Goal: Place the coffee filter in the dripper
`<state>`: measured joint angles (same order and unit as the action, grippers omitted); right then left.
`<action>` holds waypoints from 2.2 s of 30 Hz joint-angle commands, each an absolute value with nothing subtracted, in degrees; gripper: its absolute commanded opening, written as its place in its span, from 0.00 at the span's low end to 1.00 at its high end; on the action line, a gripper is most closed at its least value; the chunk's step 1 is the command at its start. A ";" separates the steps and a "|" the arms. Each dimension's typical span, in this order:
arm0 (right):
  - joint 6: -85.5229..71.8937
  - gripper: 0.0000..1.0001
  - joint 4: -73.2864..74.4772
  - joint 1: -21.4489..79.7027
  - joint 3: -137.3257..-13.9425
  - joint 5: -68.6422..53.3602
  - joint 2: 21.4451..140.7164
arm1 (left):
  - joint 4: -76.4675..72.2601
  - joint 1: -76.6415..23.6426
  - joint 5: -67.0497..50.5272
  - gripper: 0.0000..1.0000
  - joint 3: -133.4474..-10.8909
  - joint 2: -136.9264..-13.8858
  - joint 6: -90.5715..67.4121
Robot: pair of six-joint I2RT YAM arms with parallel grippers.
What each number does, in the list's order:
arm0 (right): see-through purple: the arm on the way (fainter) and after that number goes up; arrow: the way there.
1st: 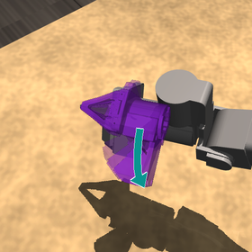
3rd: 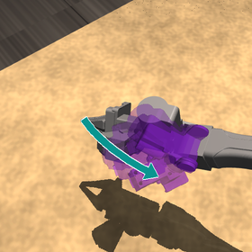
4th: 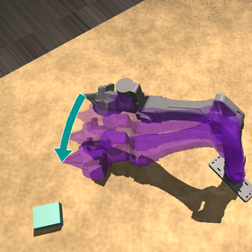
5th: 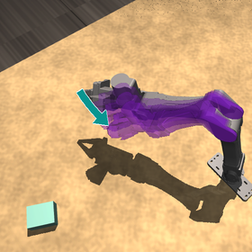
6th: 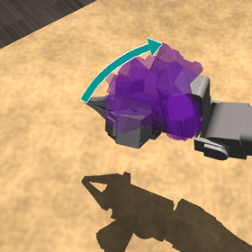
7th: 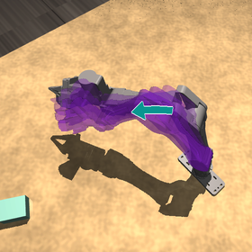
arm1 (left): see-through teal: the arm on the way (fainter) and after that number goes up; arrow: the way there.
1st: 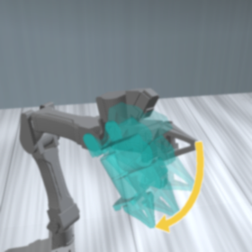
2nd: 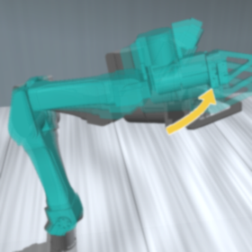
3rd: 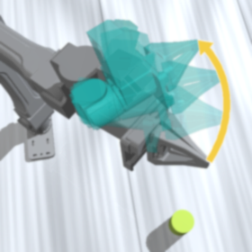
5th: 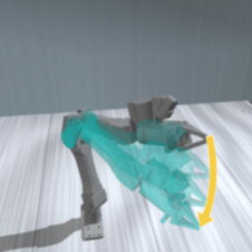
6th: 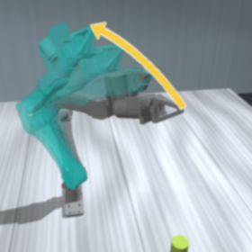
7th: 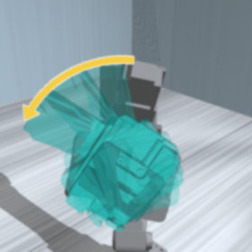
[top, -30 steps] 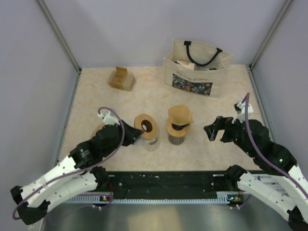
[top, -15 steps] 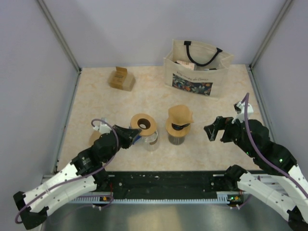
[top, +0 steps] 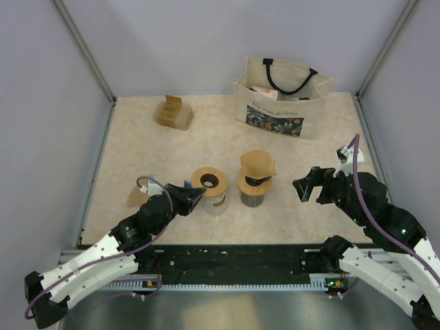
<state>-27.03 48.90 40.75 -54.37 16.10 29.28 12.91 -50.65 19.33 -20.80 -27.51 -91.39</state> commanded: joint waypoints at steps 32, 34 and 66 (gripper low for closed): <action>-27.95 0.99 48.60 41.31 -54.05 18.72 26.19 | 12.65 -49.75 14.32 0.30 -19.95 -26.28 -90.53; -28.04 0.99 48.52 41.31 -53.88 18.81 26.28 | 12.75 -49.83 14.06 0.39 -20.30 -26.63 -90.09; -26.54 0.99 46.41 41.31 -53.53 18.63 27.42 | 39.81 -49.83 16.60 0.95 -41.57 -41.66 -74.80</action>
